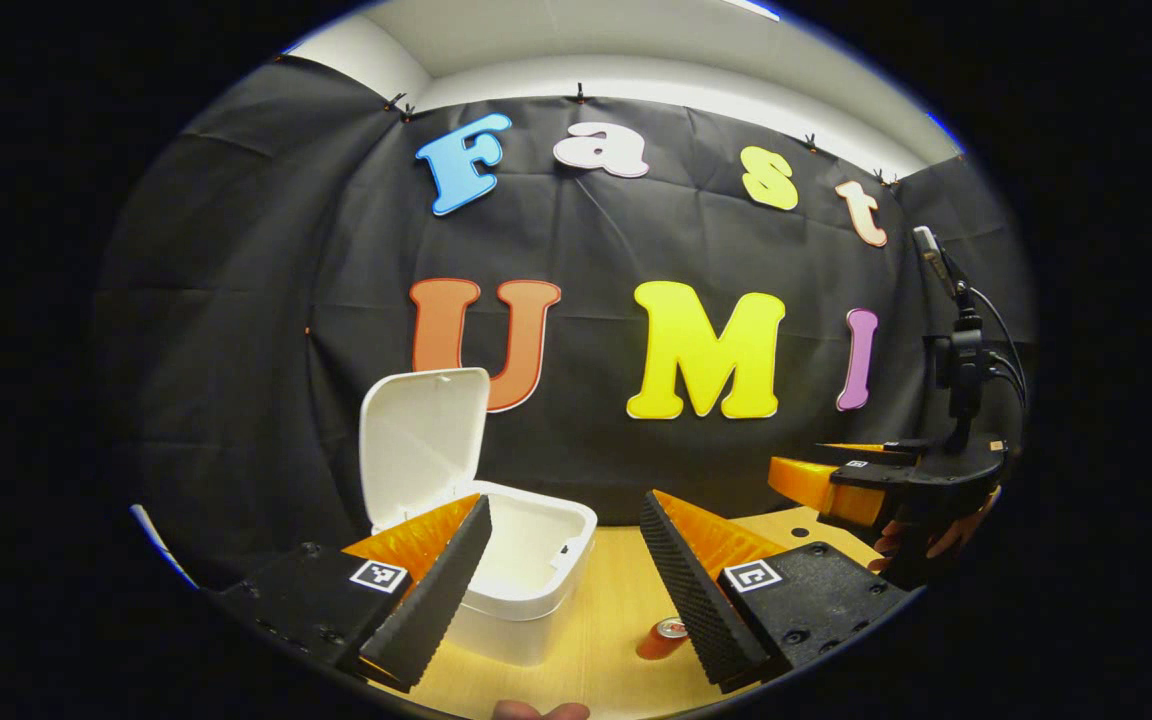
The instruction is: Press the lid of the desktop garbage bin to open it, pick up the crumpled paper on the desktop and throw it into the bin, then pick up the pop can on the desktop and drop it into the bin, and finally close the garbage bin lid.
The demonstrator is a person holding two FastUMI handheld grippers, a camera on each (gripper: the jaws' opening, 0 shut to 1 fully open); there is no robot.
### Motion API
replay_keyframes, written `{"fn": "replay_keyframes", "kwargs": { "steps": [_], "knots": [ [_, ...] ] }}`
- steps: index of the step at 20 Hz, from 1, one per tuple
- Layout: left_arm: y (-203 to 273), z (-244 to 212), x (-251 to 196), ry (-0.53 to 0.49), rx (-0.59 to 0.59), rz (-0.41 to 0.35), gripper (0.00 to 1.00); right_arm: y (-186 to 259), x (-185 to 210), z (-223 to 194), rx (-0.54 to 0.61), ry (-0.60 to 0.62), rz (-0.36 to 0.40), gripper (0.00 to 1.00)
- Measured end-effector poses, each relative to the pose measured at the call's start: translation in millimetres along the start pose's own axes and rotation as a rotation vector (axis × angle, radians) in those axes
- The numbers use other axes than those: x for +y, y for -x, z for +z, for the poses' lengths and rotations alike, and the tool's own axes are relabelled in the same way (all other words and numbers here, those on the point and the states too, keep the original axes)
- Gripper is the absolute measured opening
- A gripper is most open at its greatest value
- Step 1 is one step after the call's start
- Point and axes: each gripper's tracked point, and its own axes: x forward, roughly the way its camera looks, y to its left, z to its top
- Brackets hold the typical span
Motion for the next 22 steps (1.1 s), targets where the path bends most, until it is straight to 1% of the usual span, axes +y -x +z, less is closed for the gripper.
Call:
{"fn": "replay_keyframes", "kwargs": {
  "steps": [2,6,11,12,14,18,22],
  "knots": [
    [-7.0,-1.9,-15.0,-0.001,-0.002,-0.025,0.99,10.4,-27.3,0.4,-0.001,-0.011,-0.049,0.85],
    [-17.0,-14.3,-41.4,-0.052,-0.003,-0.08,0.99,32.2,-66.7,2.7,-0.021,-0.03,-0.116,0.85],
    [-22.1,-43.2,-69.1,-0.075,0.02,-0.135,0.99,60.6,-99.7,0.6,-0.043,-0.031,-0.163,0.85],
    [-23.1,-50.9,-73.4,-0.072,0.027,-0.142,0.99,67.9,-105.5,-1.7,-0.044,-0.029,-0.172,0.84],
    [-26.3,-72.9,-84.4,-0.065,0.067,-0.161,0.99,80.2,-115.1,-4.9,-0.048,-0.023,-0.187,0.85],
    [-27.2,-115.3,-98.0,-0.046,0.14,-0.184,0.99,96.2,-133.9,-13.5,-0.04,-0.02,-0.214,0.84],
    [-35.1,-179.8,-106.5,-0.033,0.239,-0.212,0.99,110.1,-147.0,-32.4,-0.008,-0.012,-0.23,0.85]
  ]
}}
